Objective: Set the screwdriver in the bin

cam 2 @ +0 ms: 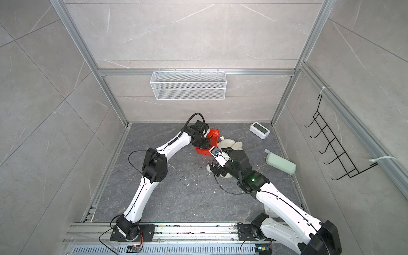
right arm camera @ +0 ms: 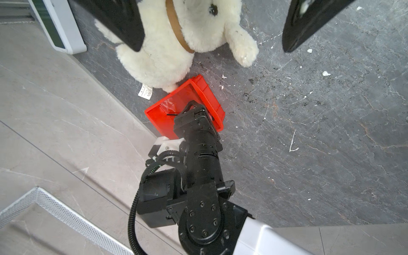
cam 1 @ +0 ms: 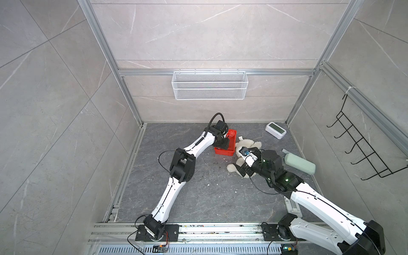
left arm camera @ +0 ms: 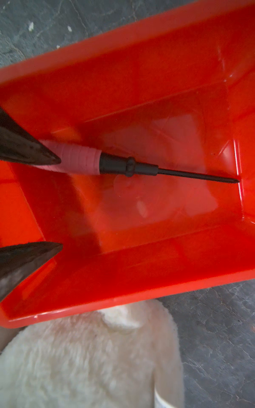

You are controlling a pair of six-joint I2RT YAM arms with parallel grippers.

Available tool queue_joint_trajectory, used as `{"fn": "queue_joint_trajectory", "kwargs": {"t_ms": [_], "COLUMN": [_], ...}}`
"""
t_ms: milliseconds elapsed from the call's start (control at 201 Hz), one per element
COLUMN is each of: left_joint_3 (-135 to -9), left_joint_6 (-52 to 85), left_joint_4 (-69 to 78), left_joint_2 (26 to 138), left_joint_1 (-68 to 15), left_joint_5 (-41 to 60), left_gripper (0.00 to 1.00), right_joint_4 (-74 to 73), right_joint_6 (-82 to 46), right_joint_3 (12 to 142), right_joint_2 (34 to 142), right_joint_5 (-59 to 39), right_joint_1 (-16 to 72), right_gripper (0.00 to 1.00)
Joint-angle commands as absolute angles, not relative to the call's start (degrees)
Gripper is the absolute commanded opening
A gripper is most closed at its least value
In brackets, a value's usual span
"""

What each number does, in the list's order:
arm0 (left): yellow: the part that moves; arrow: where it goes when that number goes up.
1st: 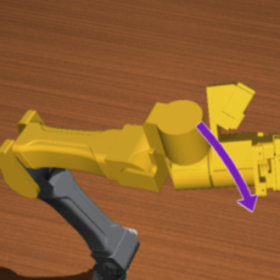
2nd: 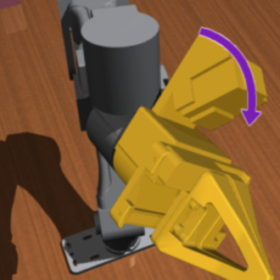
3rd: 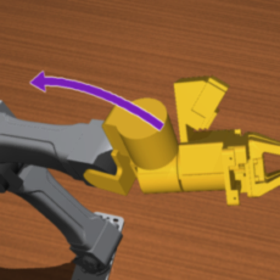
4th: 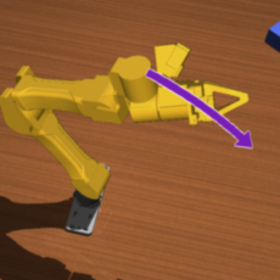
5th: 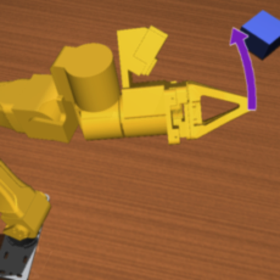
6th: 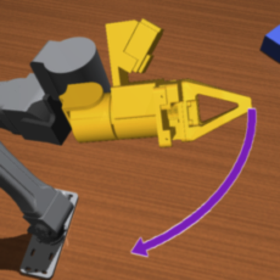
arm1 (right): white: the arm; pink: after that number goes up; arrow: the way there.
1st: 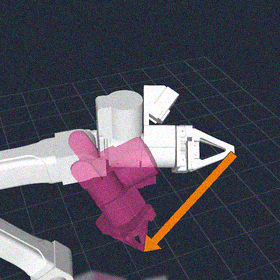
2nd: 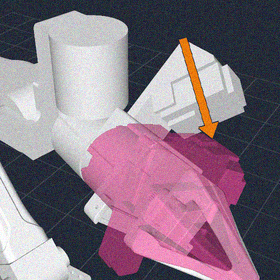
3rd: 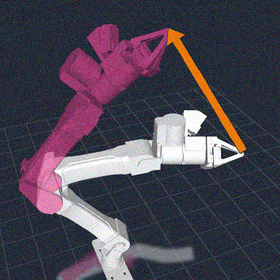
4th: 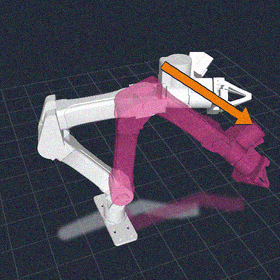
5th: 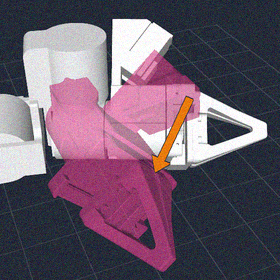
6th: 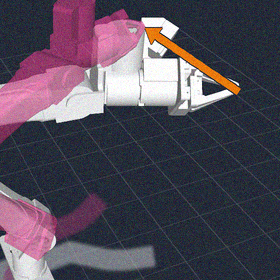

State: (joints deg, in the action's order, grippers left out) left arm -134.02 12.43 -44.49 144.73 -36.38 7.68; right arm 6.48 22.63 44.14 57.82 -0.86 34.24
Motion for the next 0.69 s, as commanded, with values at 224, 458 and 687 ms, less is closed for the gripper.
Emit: {"fn": "queue_joint_trajectory", "kwargs": {"t_ms": [224, 458, 687], "left_joint_3": [-135.0, -131.5, -117.1], "left_joint_6": [10.5, 8.8, 7.4], "left_joint_4": [-42.8, -40.6, -33.2], "left_joint_2": [136.2, 128.0, 115.2], "left_joint_1": [-37.1, -38.0, -38.1], "left_joint_5": [5.5, 3.2, -0.3], "left_gripper": [0.78, 0.95, 1.0], "right_joint_4": [8.1, 7.7, 5.5], "right_joint_6": [23.1, 22.3, 20.4], "right_joint_3": [45.8, 45.6, 45.4], "right_joint_2": [57.4, 57.0, 56.3], "right_joint_5": [-0.8, -0.5, -1.4], "right_joint_1": [33.8, 33.7, 33.5], "right_gripper": [0.99, 0.99, 0.99]}}
